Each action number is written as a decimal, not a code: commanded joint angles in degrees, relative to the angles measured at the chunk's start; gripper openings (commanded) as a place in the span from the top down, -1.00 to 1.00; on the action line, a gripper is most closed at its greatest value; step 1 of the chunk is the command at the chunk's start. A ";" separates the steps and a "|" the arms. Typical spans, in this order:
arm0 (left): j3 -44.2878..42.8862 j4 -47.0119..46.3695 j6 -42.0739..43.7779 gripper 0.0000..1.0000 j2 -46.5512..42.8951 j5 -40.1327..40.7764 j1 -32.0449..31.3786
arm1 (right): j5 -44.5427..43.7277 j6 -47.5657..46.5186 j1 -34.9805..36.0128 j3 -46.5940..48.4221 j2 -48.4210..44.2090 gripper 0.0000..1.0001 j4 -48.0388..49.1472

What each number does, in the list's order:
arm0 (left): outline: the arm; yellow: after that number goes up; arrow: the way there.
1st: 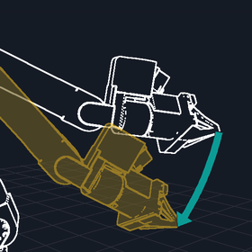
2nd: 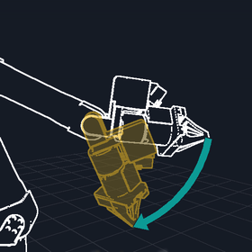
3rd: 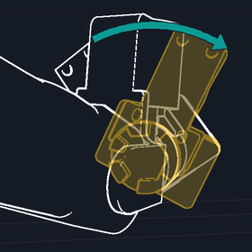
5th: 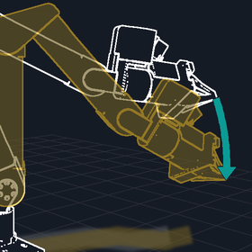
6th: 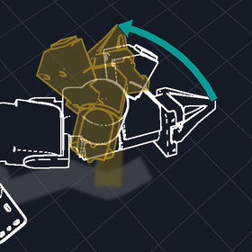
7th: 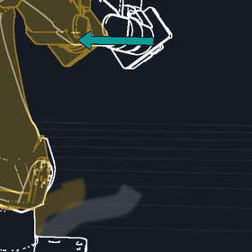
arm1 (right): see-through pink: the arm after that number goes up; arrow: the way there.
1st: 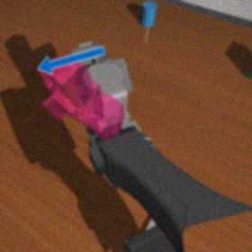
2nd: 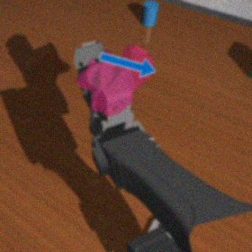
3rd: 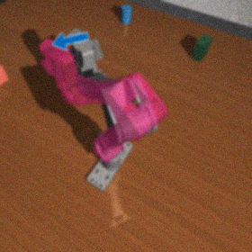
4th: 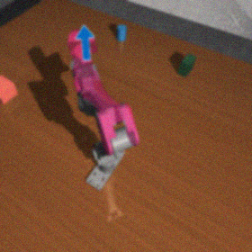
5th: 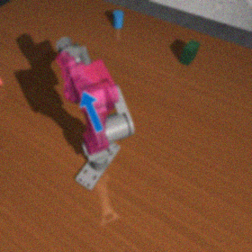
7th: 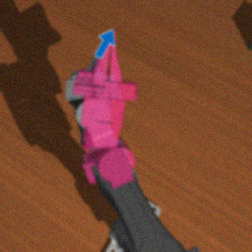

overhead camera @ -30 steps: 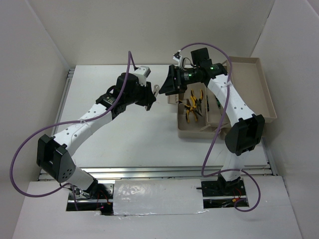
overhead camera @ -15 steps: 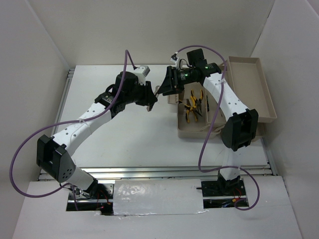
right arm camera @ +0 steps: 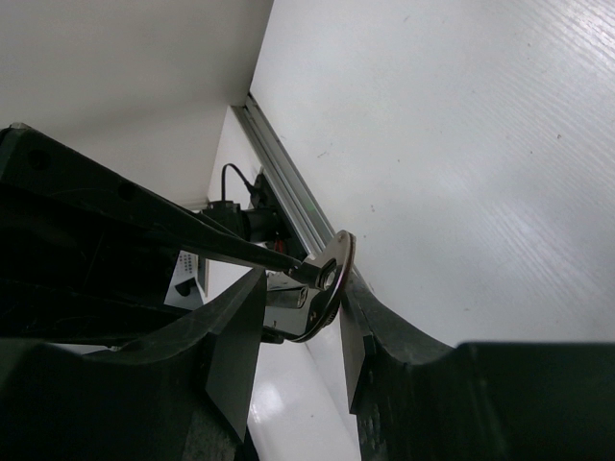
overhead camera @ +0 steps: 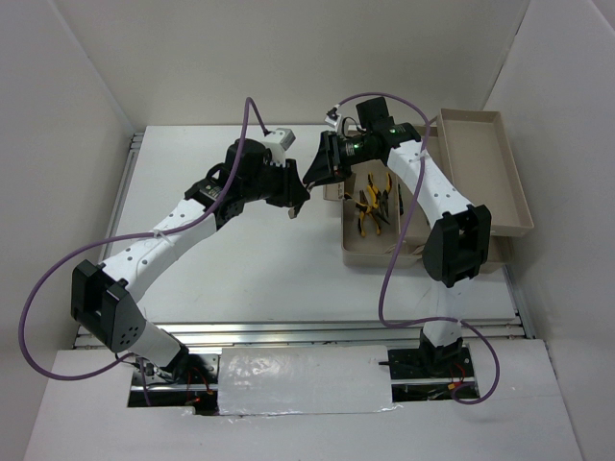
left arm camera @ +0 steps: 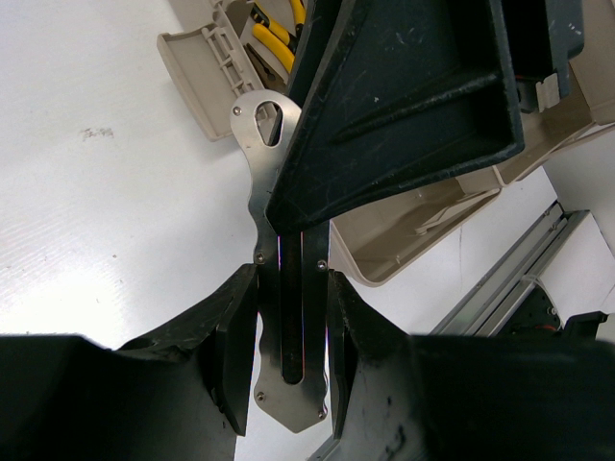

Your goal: Sort the tools into containers

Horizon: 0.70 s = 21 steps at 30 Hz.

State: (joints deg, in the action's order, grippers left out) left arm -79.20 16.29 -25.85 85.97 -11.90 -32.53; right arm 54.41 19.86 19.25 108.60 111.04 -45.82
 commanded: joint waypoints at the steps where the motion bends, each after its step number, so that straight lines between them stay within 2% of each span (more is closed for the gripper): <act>1: -2.80 -3.20 -0.70 1.00 -0.02 -1.81 -0.25 | 2.89 0.45 -0.08 1.18 0.05 0.14 3.20; 3: -2.89 -3.11 -0.79 1.00 0.07 -1.90 -0.25 | 3.59 0.53 -0.17 1.01 -0.13 0.28 3.37; 5: -3.15 -3.02 -0.26 1.00 -0.02 -1.29 -0.25 | 4.99 0.88 -0.09 0.30 -0.48 0.53 3.99; 6: -3.15 -2.67 0.18 1.00 0.07 -0.59 -0.25 | 5.26 0.80 -0.17 -0.40 -0.65 0.76 4.34; 8: -2.81 -2.67 0.71 1.00 -0.28 0.38 -0.16 | 5.62 0.80 -0.08 -0.84 -1.27 1.00 4.43; 9: -2.80 -2.58 1.06 0.96 -0.54 0.74 -0.16 | 5.36 0.62 -0.17 -0.93 -1.53 1.00 4.17; 10: -2.80 -2.50 1.58 0.85 -0.54 1.09 -0.16 | 5.27 0.19 -0.26 -1.19 -2.14 1.00 3.90; 11: -2.54 -2.23 1.85 0.49 -0.98 1.96 -0.16 | 4.66 -0.17 -0.43 -1.02 -2.50 1.00 3.73; 14: -2.71 -0.66 3.34 -0.18 -1.86 4.42 -0.07 | 3.16 -1.66 -1.40 0.03 -4.43 1.00 1.97; 15: -2.63 -0.21 4.13 -0.52 -2.38 4.87 0.10 | 2.72 -2.10 -2.97 1.08 -4.95 1.00 1.27; 17: -3.32 1.88 5.71 -0.82 -3.18 4.26 2.02 | 2.28 -3.50 -6.39 1.71 -7.41 1.00 0.47; 20: -3.68 3.83 6.86 -0.99 -4.85 -0.11 6.77 | 1.74 -5.35 -11.05 2.05 -11.81 1.00 -0.05; 21: -3.51 3.92 6.86 -0.99 -5.55 -1.88 8.17 | 1.92 -7.62 -14.55 4.32 -13.03 1.00 -2.32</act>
State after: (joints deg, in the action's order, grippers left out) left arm -80.05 19.55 -21.12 84.58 -10.26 -28.67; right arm 55.29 16.73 11.40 108.03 106.21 -46.24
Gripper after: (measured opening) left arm 0.986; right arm 0.219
